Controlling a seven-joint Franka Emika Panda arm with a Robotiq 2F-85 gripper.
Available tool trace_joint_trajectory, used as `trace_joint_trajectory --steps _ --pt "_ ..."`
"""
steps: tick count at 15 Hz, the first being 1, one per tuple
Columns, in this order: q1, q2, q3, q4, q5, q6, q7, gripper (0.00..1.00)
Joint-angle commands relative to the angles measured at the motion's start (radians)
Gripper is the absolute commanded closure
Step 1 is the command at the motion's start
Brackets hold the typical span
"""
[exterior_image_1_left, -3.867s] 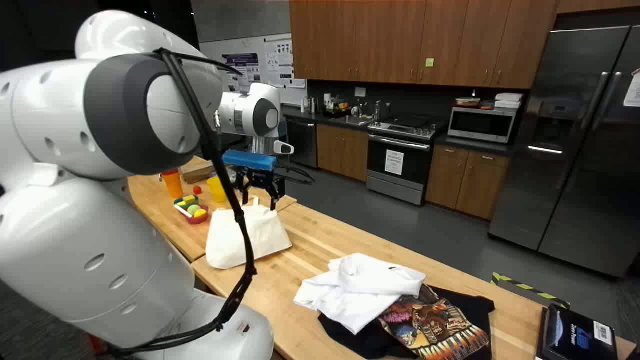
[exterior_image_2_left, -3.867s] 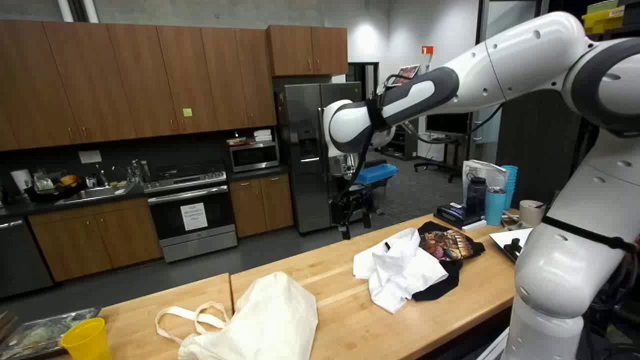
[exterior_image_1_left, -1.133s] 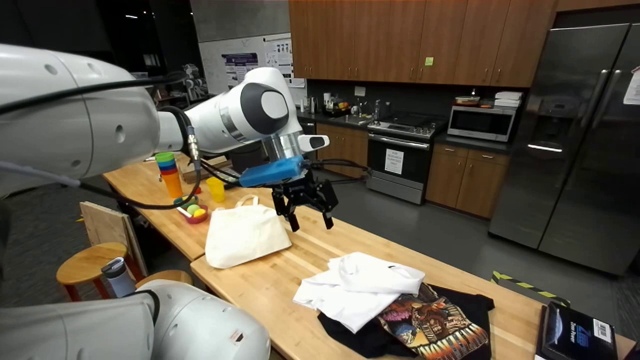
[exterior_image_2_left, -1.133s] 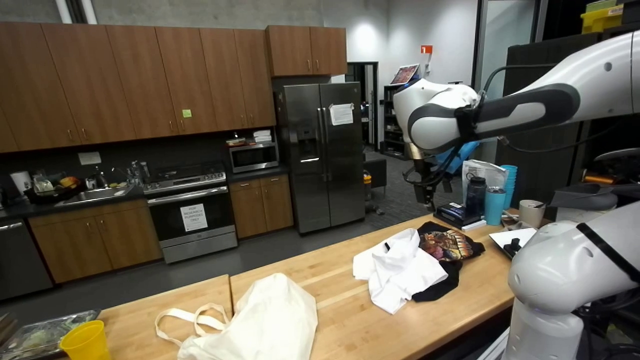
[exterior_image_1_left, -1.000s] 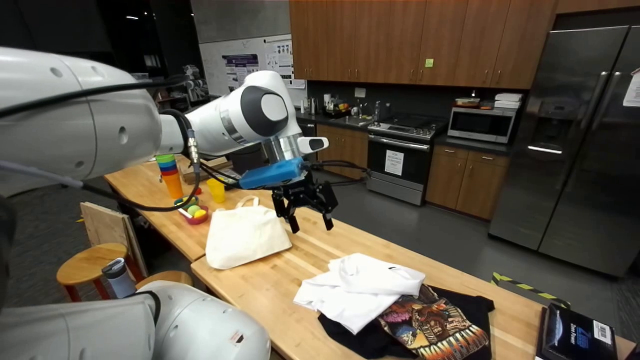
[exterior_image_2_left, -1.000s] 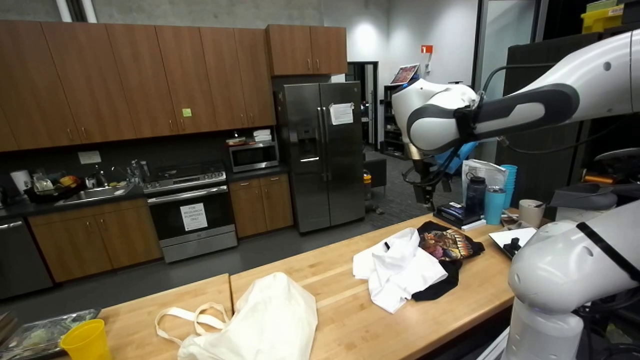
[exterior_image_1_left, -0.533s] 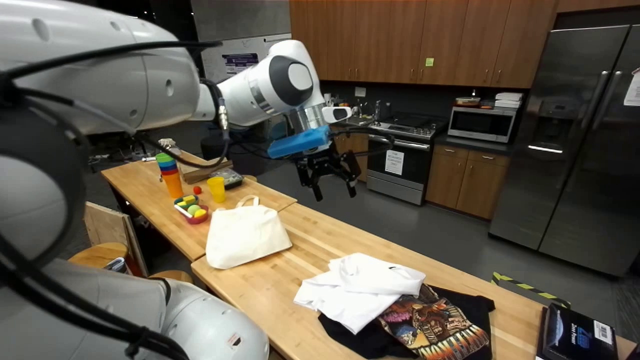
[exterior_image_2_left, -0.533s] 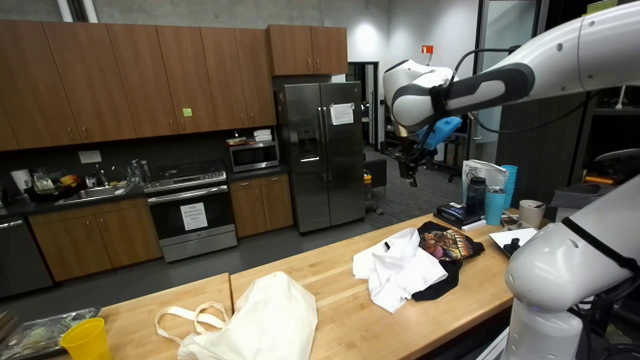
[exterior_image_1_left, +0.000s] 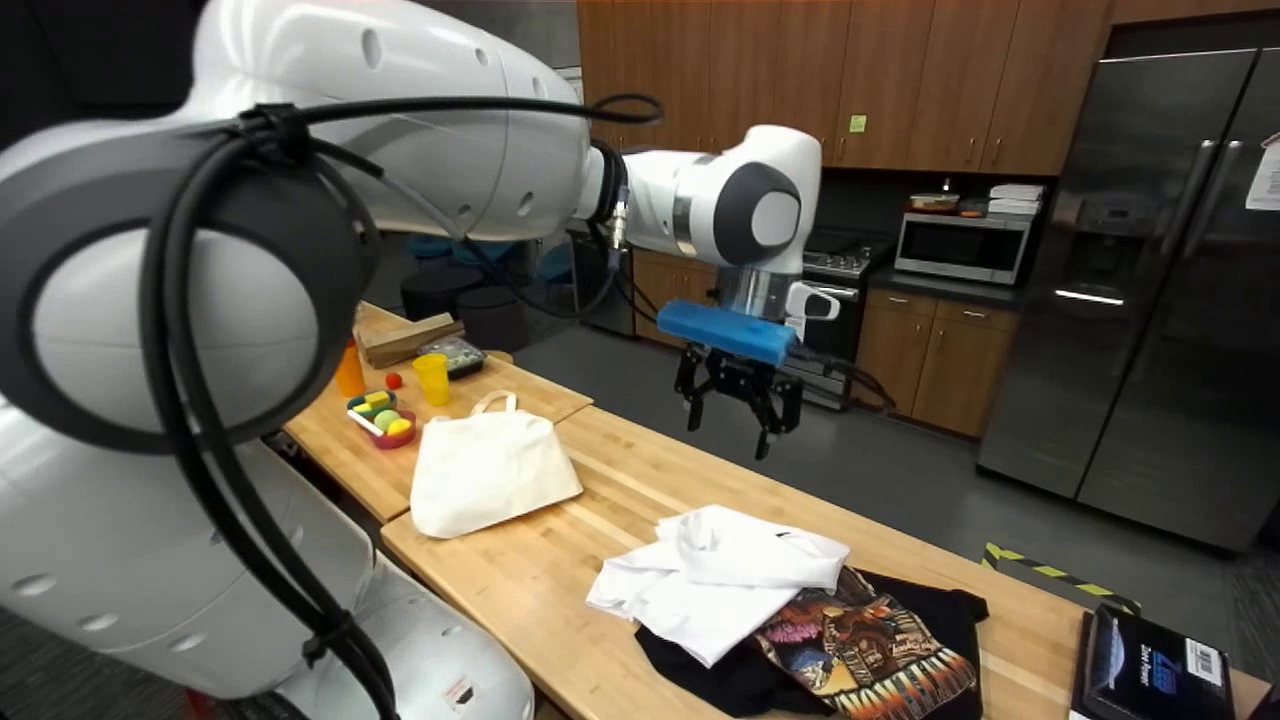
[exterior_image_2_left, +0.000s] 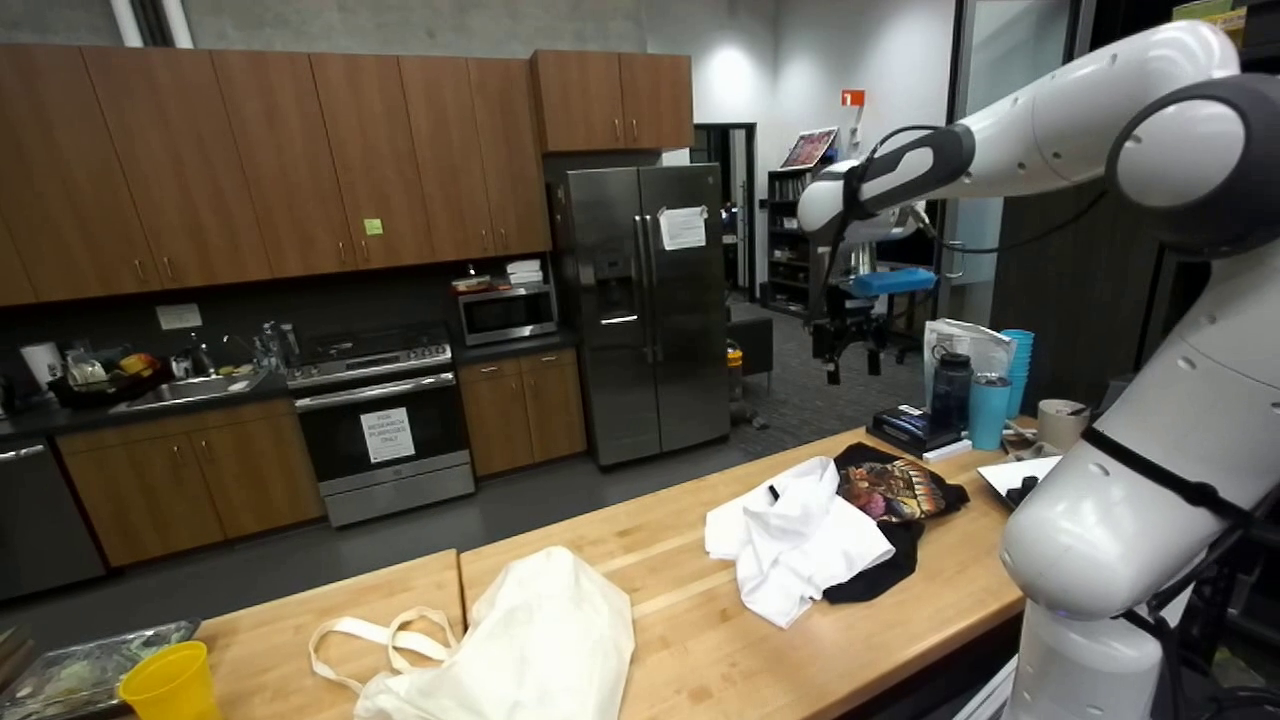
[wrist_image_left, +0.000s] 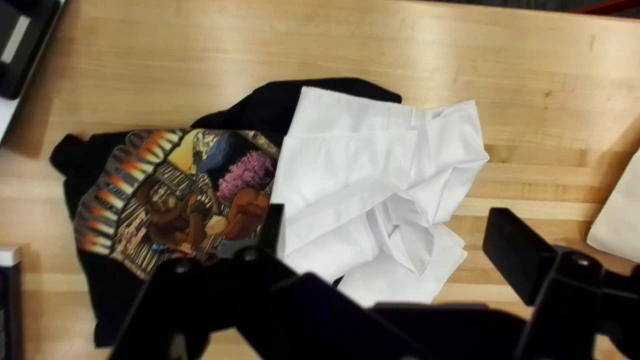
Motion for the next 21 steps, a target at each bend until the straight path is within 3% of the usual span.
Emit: trace_joint_trajectory --steps 1,4,8,12,14,19,21 --pt "-0.032 0.072 -0.006 -0.062 0.043 -0.009 -0.041 0.0" --pt "-0.037 0.139 0.025 -0.109 -0.009 0.028 -0.012 0.0" --pt "-0.033 0.283 0.082 -0.119 -0.163 0.141 0.14 0.0" --pt "-0.03 0.392 0.103 -0.095 -0.18 0.232 0.311 0.0" --pt "-0.023 0.409 0.107 -0.114 -0.205 0.311 0.417 0.0" --pt "0.02 0.38 0.128 -0.174 -0.454 0.483 0.706 0.0" --pt "0.045 0.354 0.153 -0.167 -0.453 0.403 0.772 0.0"
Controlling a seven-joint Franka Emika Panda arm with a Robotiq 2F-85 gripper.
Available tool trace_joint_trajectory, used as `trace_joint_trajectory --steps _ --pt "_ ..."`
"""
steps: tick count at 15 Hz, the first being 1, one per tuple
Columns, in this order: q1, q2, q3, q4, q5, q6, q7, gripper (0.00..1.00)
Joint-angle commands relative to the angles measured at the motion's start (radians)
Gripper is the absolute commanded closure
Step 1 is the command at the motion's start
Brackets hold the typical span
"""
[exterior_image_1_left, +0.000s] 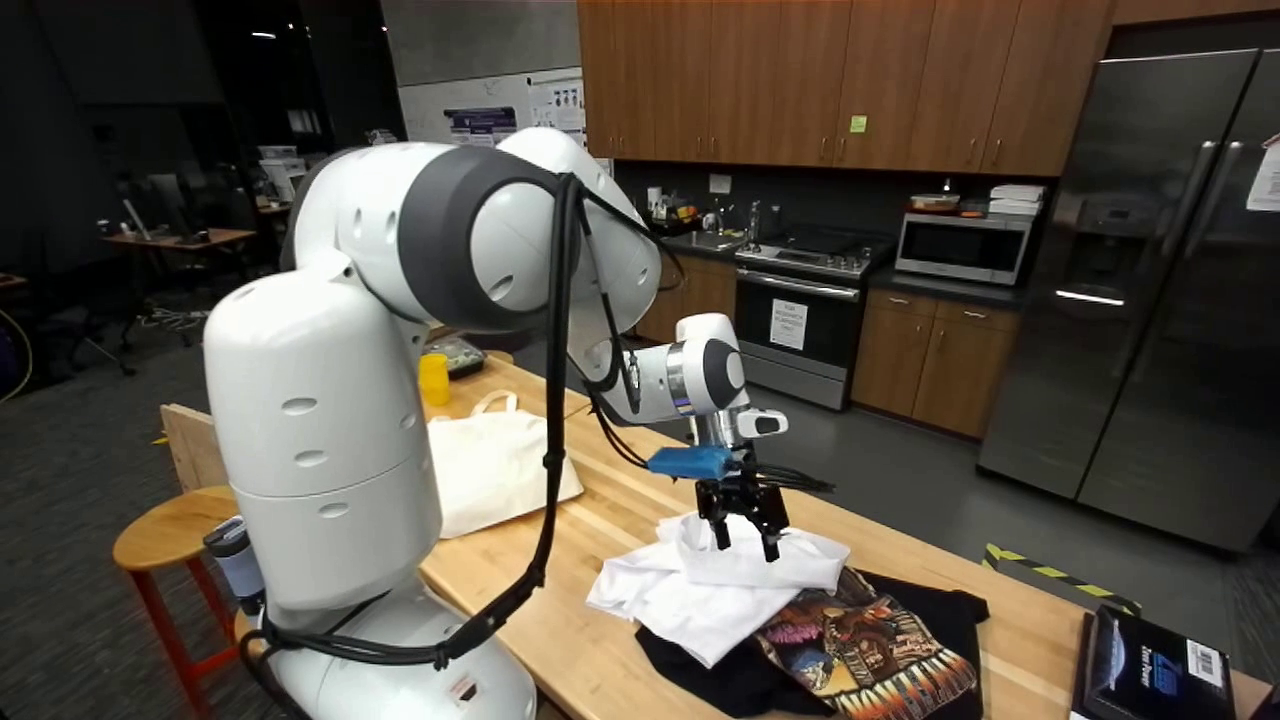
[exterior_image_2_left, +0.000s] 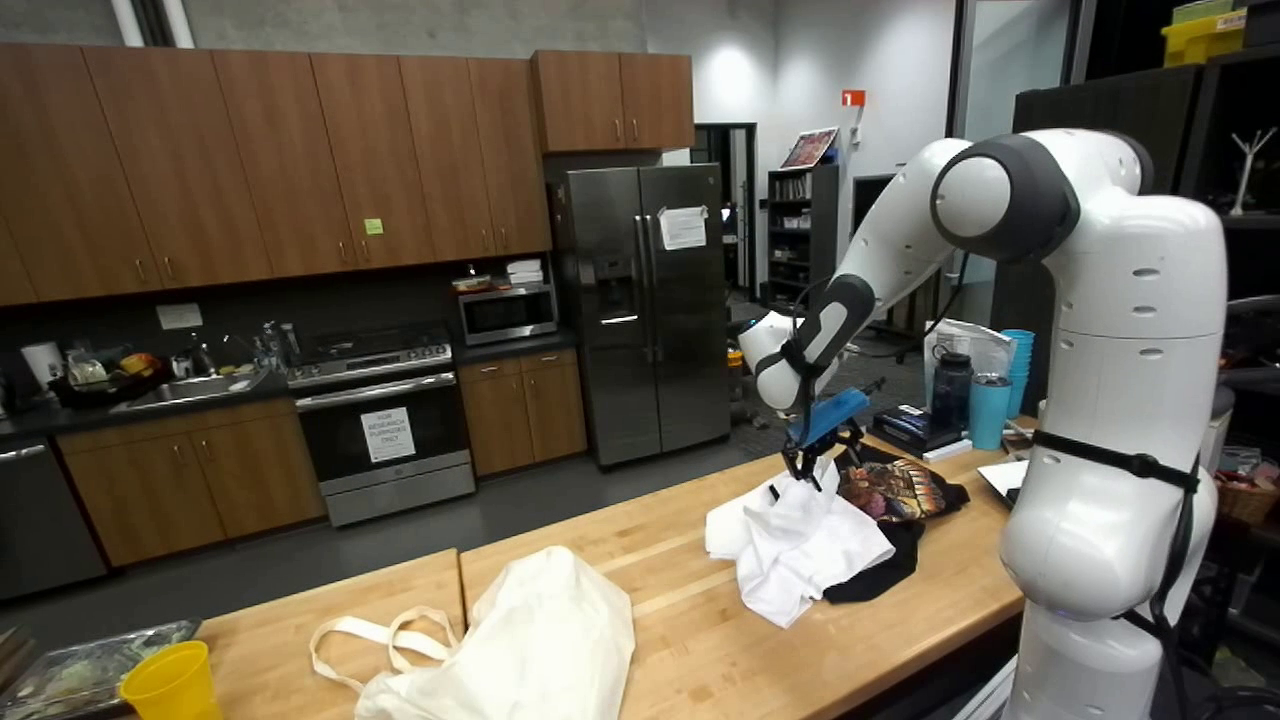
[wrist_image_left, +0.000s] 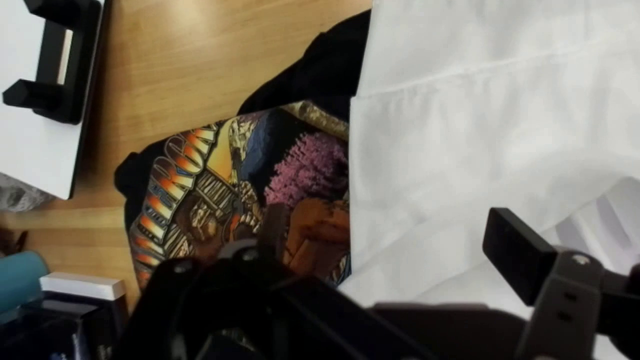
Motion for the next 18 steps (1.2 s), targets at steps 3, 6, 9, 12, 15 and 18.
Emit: trace_joint_trajectory --steps 3,6,9,12,15,18 --pt "0.024 -0.018 0.029 0.001 -0.01 -0.037 0.078 0.0" --pt "0.027 -0.031 0.034 -0.002 -0.01 -0.046 0.088 0.0" --pt "0.009 -0.011 0.019 -0.004 0.064 0.024 0.188 0.0" --pt "-0.001 -0.014 0.009 -0.05 0.114 0.159 0.27 0.0" --pt "-0.012 0.004 -0.005 -0.074 0.158 0.287 0.362 0.0" --pt "-0.004 0.018 -0.019 -0.079 0.119 0.264 0.554 0.0"
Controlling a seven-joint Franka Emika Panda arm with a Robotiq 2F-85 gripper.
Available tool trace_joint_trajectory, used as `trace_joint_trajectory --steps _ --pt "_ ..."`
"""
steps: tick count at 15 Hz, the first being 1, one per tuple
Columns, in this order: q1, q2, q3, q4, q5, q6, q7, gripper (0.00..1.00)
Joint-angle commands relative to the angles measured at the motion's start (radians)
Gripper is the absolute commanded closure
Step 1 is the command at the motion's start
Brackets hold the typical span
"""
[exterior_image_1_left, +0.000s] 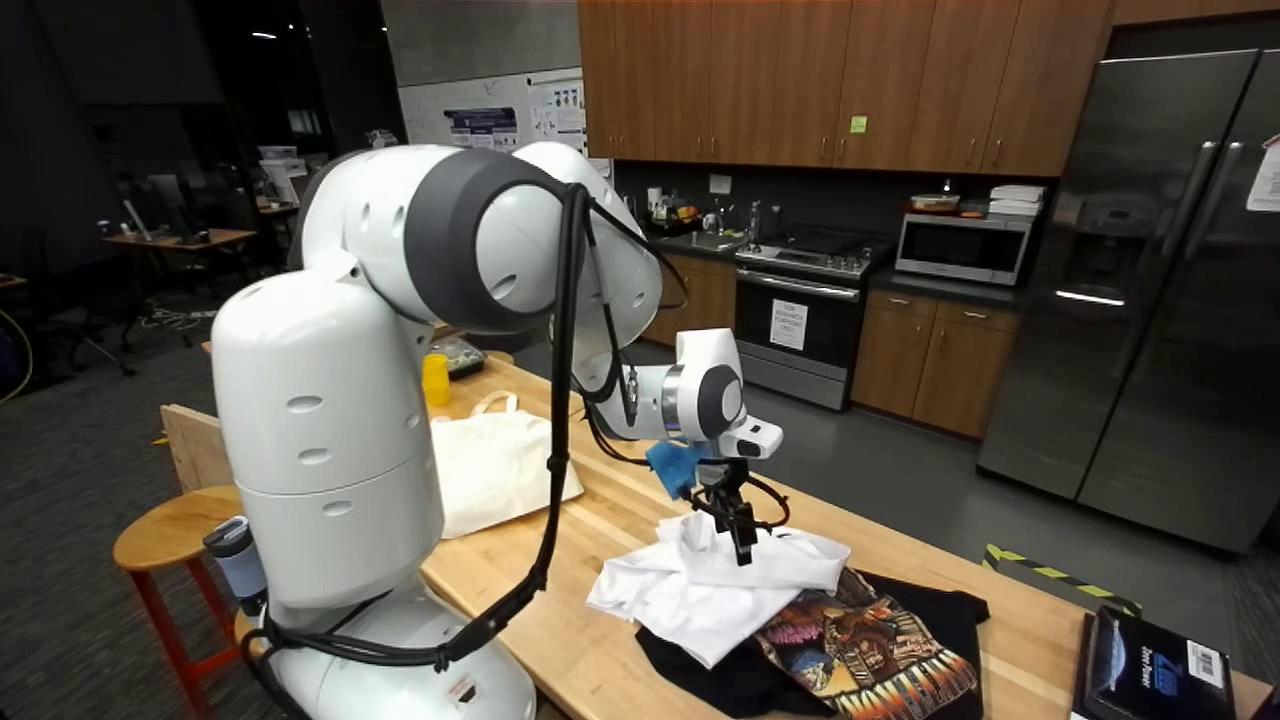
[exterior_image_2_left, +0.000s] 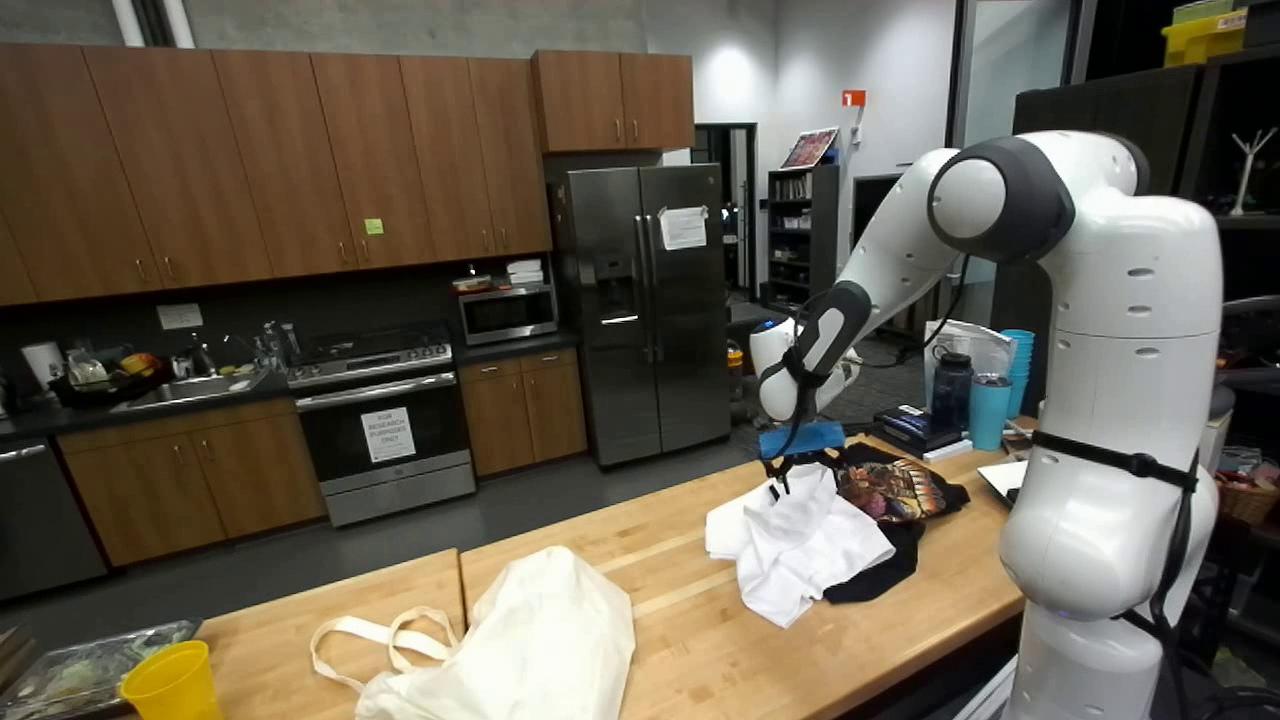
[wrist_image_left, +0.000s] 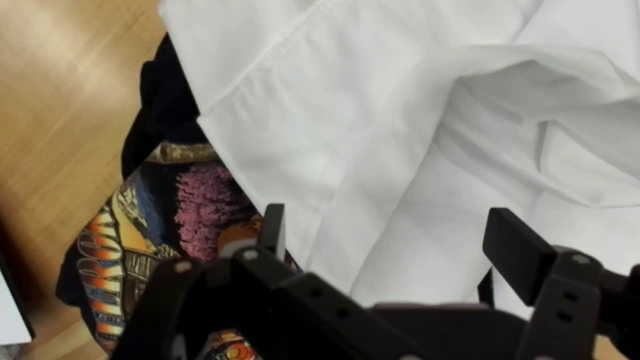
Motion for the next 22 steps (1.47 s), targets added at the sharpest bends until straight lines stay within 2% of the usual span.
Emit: trace_joint_trajectory --steps 1,4,6,8,10,11,12,13,17,22 --pt "0.007 -0.002 -0.017 -0.014 -0.025 -0.039 0.206 0.0" --pt "0.01 0.017 -0.018 -0.005 -0.061 -0.151 0.364 0.0" --pt "0.003 0.048 -0.021 0.001 -0.079 -0.173 0.425 0.0" --pt "-0.001 0.089 -0.025 0.01 -0.067 -0.149 0.443 0.0" --pt "0.003 0.113 -0.033 0.011 -0.081 -0.066 0.471 0.0" --pt "0.009 0.133 -0.036 0.018 -0.076 -0.039 0.486 0.11" --pt "0.013 0.145 -0.04 0.018 -0.078 -0.015 0.489 0.27" --pt "0.017 0.151 -0.045 0.018 -0.081 0.0 0.493 0.32" --pt "0.043 0.148 -0.059 0.01 -0.12 0.035 0.502 0.65" --pt "0.079 0.067 -0.05 -0.012 -0.194 0.026 0.487 1.0"
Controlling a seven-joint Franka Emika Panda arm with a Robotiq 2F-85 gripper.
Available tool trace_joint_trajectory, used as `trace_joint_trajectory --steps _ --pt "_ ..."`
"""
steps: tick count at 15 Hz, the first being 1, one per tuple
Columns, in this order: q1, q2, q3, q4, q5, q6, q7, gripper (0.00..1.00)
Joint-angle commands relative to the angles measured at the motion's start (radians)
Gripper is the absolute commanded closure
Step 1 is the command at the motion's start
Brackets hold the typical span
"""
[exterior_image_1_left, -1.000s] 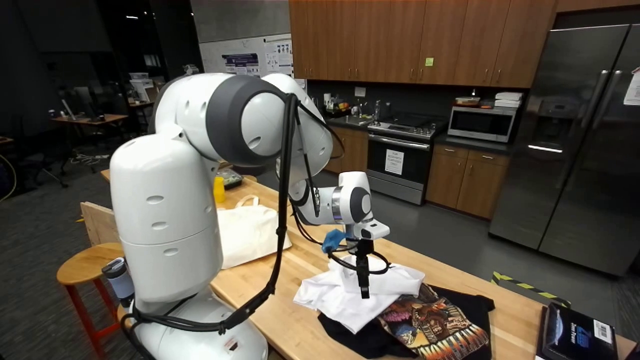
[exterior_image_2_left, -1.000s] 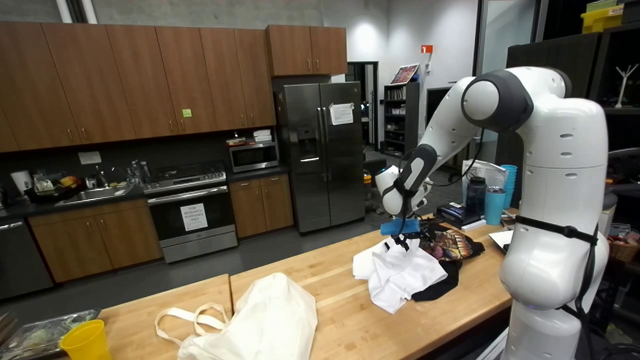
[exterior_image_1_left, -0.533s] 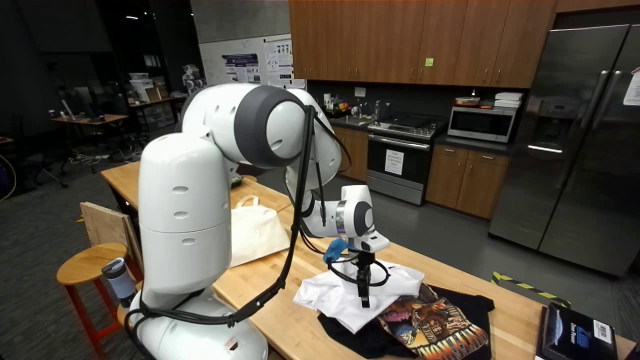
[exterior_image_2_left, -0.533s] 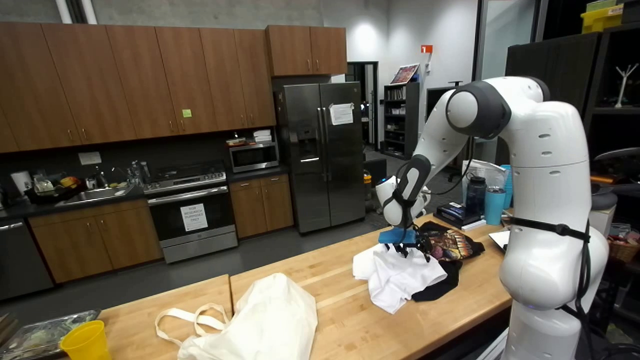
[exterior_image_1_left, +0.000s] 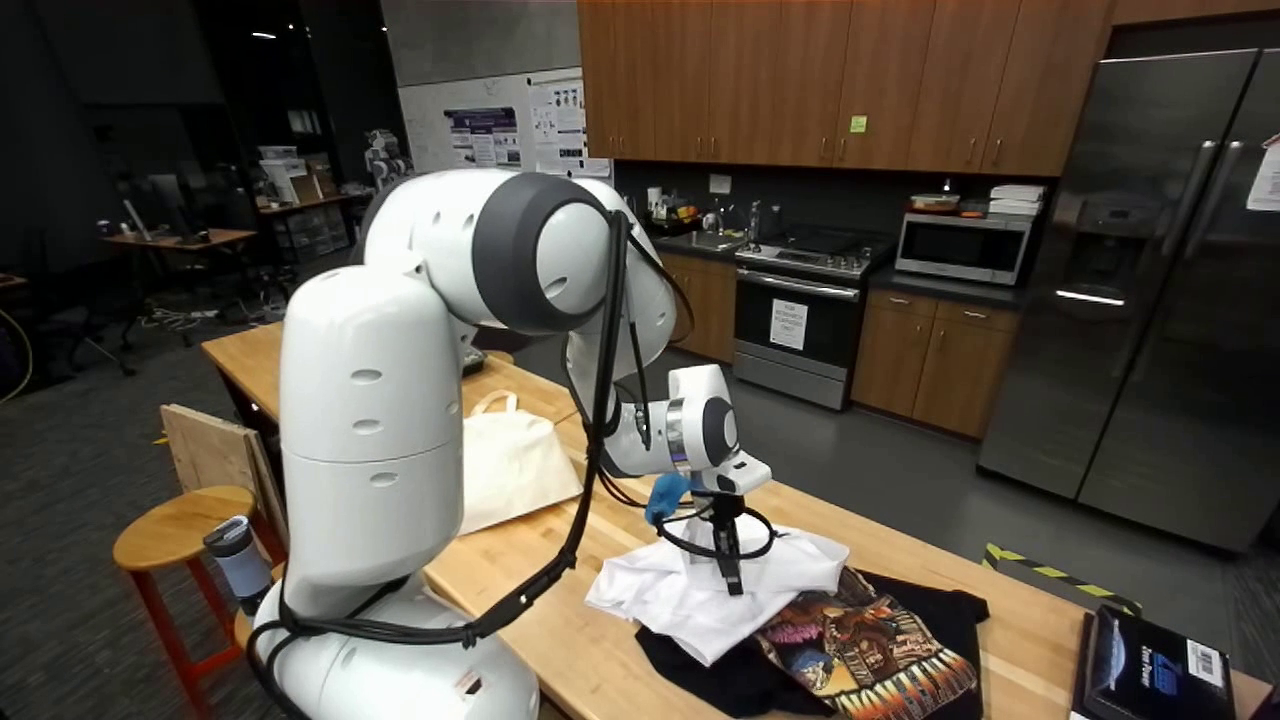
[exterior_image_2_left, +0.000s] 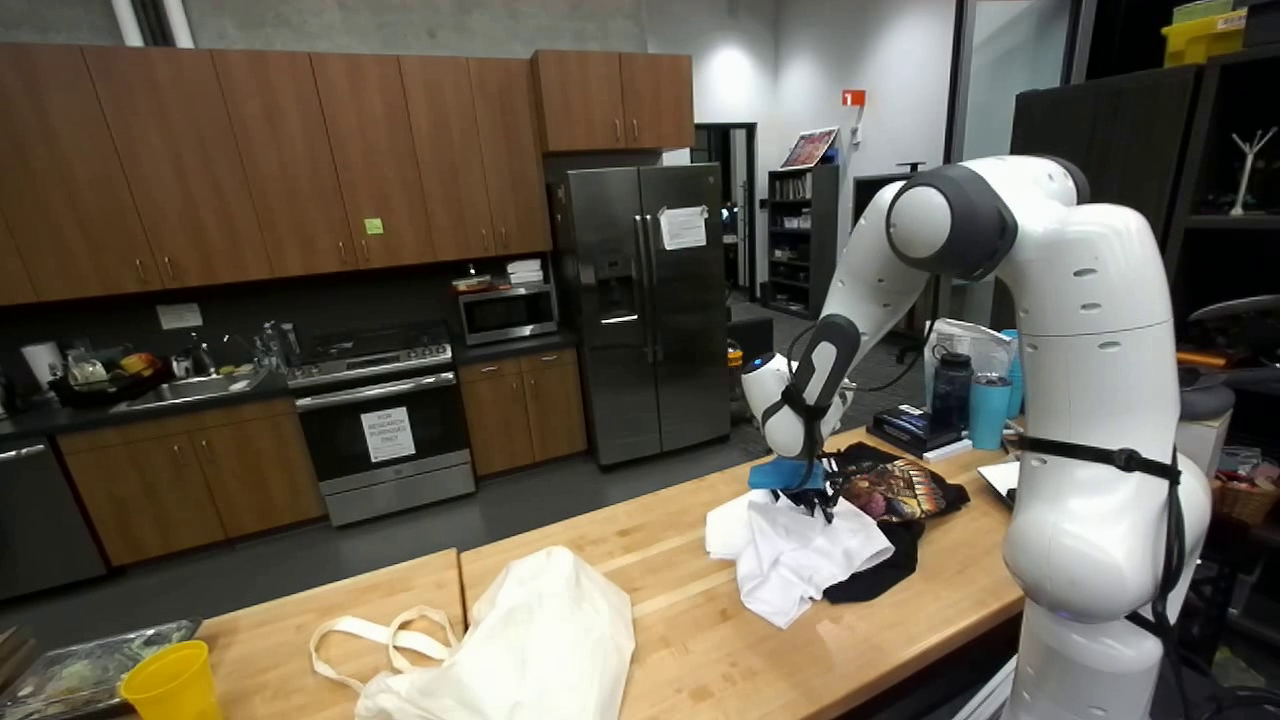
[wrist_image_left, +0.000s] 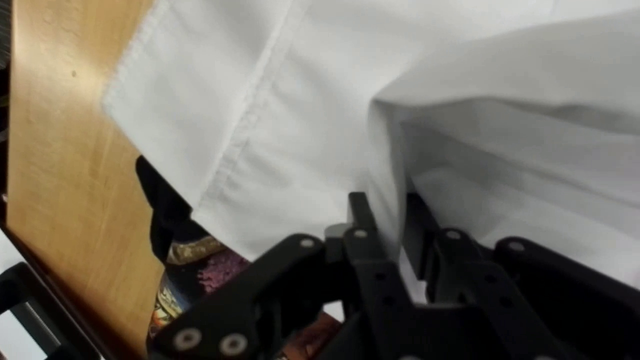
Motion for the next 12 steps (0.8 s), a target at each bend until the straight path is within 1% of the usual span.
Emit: trace_joint_trajectory --steps 1,2,5,7,9,11,12 --pt "0.04 -0.101 0.001 -0.032 -0.072 -0.016 0.0 1.0" --pt "0.046 -0.124 0.012 -0.035 -0.081 -0.024 -0.015 1.0" --pt "0.076 -0.204 0.072 -0.028 -0.077 -0.072 -0.058 1.0" --pt "0.094 -0.246 0.13 -0.01 -0.021 -0.109 -0.123 1.0" --pt "0.122 -0.261 0.192 0.033 0.022 -0.15 -0.173 1.0" --pt "0.155 -0.225 0.254 0.124 0.059 -0.197 -0.207 1.0" --pt "0.172 -0.195 0.281 0.182 0.109 -0.231 -0.241 1.0"
